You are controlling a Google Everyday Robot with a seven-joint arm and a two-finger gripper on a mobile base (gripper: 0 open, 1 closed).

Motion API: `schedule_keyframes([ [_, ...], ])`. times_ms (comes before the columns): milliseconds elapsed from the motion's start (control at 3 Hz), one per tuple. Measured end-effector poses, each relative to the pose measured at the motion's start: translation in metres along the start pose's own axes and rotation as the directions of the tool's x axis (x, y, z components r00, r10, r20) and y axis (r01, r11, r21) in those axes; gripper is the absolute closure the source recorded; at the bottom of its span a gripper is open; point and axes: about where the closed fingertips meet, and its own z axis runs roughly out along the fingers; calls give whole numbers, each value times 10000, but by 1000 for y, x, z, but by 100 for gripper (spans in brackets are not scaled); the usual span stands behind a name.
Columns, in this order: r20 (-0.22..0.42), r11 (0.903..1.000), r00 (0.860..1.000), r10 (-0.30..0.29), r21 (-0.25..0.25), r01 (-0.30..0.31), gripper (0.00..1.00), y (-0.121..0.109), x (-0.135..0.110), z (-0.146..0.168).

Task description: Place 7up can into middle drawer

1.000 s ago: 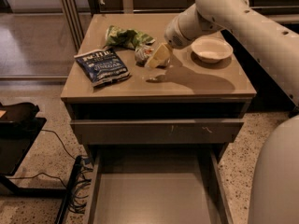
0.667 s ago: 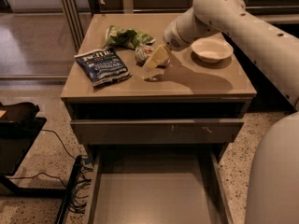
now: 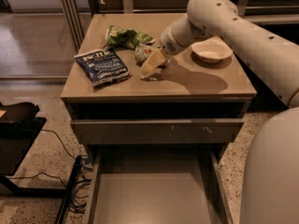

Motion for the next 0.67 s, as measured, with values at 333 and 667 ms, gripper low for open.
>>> schedule_keyframes([
  [333,0,10000,10000,0,0,0,18,0,0,0],
  [667,0,10000,10000,0,-1,0,41,0,0,0],
])
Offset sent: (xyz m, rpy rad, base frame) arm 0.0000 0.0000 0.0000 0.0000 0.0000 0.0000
